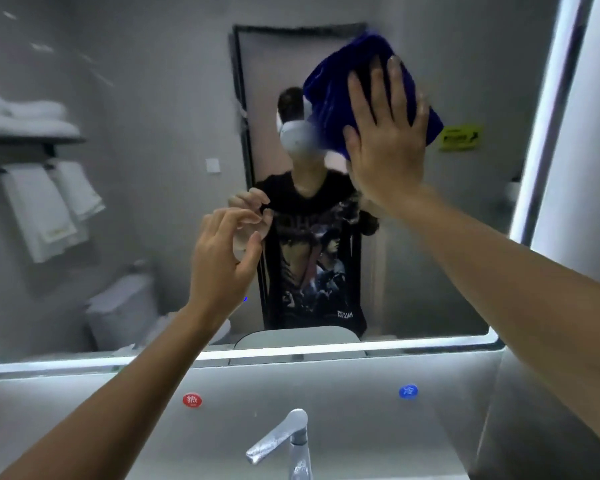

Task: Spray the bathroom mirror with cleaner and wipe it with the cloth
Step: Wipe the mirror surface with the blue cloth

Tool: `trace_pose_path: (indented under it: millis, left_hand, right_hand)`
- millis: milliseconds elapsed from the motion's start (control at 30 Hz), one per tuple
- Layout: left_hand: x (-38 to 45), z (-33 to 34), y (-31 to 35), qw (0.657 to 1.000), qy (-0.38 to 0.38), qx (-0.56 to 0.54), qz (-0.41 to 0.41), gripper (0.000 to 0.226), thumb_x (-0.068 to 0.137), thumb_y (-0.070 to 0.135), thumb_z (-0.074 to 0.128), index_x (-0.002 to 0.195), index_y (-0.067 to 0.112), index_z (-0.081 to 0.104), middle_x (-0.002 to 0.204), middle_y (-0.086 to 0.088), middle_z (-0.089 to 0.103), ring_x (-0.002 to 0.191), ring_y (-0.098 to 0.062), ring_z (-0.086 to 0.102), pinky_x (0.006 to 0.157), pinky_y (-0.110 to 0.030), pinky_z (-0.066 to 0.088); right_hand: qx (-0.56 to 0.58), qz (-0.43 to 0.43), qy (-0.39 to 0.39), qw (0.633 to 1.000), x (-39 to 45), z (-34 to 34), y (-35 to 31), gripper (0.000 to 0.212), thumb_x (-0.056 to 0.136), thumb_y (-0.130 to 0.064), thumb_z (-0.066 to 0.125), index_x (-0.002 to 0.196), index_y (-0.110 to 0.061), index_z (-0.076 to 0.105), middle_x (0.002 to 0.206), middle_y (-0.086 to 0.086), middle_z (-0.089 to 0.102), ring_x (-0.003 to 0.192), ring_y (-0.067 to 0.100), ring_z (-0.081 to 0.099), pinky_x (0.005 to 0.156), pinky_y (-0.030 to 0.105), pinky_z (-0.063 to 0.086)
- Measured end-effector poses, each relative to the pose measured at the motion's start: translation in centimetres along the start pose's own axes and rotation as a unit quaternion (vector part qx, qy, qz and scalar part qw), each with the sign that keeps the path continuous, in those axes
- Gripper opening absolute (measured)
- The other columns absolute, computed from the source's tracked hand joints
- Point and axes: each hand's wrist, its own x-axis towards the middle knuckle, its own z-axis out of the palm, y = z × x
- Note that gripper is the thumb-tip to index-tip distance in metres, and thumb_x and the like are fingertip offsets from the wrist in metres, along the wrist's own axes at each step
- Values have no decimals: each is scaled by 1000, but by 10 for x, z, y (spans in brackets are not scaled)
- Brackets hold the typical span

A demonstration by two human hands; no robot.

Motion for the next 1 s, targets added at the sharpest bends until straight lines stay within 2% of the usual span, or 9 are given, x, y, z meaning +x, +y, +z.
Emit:
trace_pose_path:
  millis: [200, 333, 433, 533, 633, 700, 833, 1000]
  left_hand:
    - [-25, 13, 5, 999, -3, -26, -37, 16, 88, 16, 59, 101, 7, 63, 100, -4, 63, 93, -17, 55, 83, -6, 36]
    - [-41, 17, 3, 998, -20, -36, -47, 17, 88, 16, 59, 103, 8, 62, 100, 1, 61, 92, -14, 54, 84, -6, 38]
    - [-51, 18, 3, 998, -28, -45, -39, 16, 88, 14, 59, 103, 10, 62, 99, 4, 59, 91, -12, 54, 84, -5, 37]
    - [-57, 21, 4, 997, -55, -42, -33, 16, 88, 15, 59, 104, 12, 61, 100, 6, 58, 91, -10, 52, 83, -5, 37]
    - [-48, 23, 8, 997, -68, -37, -17, 16, 89, 17, 59, 104, 12, 61, 102, 4, 60, 93, -9, 52, 83, -11, 40]
    - [-33, 25, 15, 997, -60, -49, 2, 15, 88, 13, 60, 103, 11, 61, 102, 7, 58, 93, -9, 52, 83, -13, 41]
    - [-4, 32, 33, 996, -46, -69, 29, 17, 88, 6, 65, 104, 9, 62, 103, 8, 56, 92, -12, 53, 83, -8, 40]
    - [17, 42, 40, 995, -26, -84, 55, 17, 88, 2, 66, 102, 9, 61, 106, 1, 61, 95, -16, 56, 83, -15, 45]
  right_hand:
    - [9, -152, -19, 988, -96, 13, -10, 56, 102, -40, 39, 154, -24, 28, 161, 7, 23, 150, 26, 22, 119, 52, 18]
    - [31, -219, -38, 974, -165, 19, -20, 50, 102, -37, 47, 150, -26, 40, 158, 4, 32, 149, 26, 25, 119, 51, 19]
    - [27, -283, -71, 956, -208, 22, -19, 51, 102, -34, 50, 150, -27, 38, 159, 2, 31, 149, 24, 25, 120, 48, 18]
    - [31, -321, -80, 943, -203, 22, -9, 50, 102, -31, 51, 151, -26, 38, 159, 2, 31, 148, 23, 27, 119, 47, 24]
    - [35, -357, -91, 929, -178, 15, 3, 48, 104, -28, 47, 151, -26, 37, 159, 1, 32, 149, 23, 26, 120, 47, 25]
    - [31, -327, -63, 942, -151, 12, 12, 46, 105, -30, 45, 150, -26, 40, 157, 1, 35, 147, 22, 29, 119, 47, 25]
    - [-22, -187, 21, 982, -78, 11, 39, 50, 101, -38, 50, 149, -25, 41, 155, 4, 40, 145, 23, 34, 116, 49, 26]
    - [-26, 30, 6, 999, -4, -2, 90, 56, 102, -39, 36, 154, -22, 28, 160, 7, 30, 148, 27, 27, 115, 52, 23]
